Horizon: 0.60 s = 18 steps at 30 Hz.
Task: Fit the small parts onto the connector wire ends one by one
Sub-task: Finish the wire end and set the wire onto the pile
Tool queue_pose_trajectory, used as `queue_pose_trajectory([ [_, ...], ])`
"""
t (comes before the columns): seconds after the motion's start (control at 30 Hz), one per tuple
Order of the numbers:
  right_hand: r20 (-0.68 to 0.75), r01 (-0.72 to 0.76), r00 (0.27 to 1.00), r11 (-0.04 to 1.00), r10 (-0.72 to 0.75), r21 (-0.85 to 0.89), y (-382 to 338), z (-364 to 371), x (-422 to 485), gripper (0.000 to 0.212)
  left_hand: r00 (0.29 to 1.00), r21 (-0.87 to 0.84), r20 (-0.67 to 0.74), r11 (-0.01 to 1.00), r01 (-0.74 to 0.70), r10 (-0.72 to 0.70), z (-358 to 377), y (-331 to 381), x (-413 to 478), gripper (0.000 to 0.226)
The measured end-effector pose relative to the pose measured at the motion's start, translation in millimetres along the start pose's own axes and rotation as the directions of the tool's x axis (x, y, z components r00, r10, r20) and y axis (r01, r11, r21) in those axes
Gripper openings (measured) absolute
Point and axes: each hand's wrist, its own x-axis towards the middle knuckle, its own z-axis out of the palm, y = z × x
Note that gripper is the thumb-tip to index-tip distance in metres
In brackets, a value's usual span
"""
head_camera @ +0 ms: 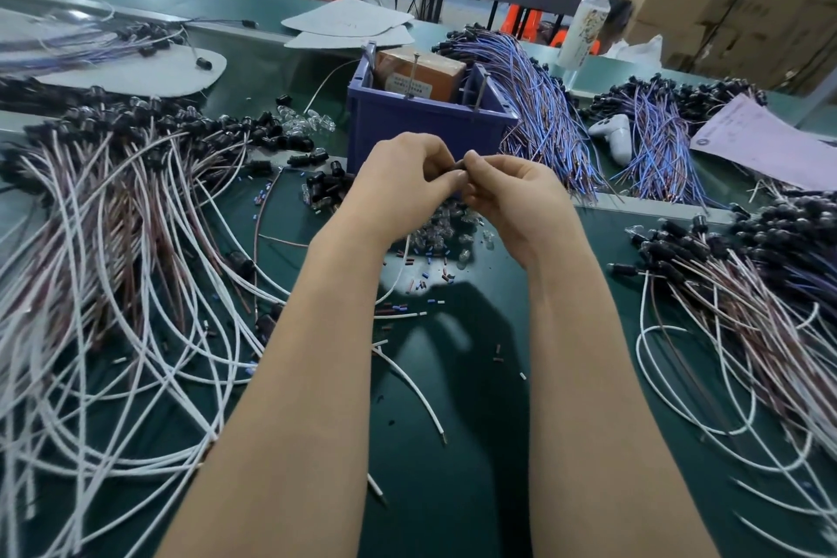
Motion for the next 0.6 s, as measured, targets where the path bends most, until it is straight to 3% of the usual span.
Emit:
queue_pose_trajectory([
  [0.13,0.042,-0.058,0.998,0.979,0.05,0.193,1.7,-3.6,-0.9,0.022,0.999,-0.035,0.036,0.999,-0.023,0.025,-1.4,1.4,0.4,0.013],
  [0.37,-0.006,-0.029,1.0,0.999,0.03,0.045,12.4,7.3,2.0,0.028,0.998,0.023,0.06,0.999,0.026,-0.027,-3.2,-3.2,2.7,0.02],
  [0.6,0.016,-0.106,0.994,0.978,0.105,0.178,17.0,14.3,3.5,0.033,0.991,0.011,0.108,0.997,0.076,-0.076,-5.1,-5.2,2.6,0.021],
])
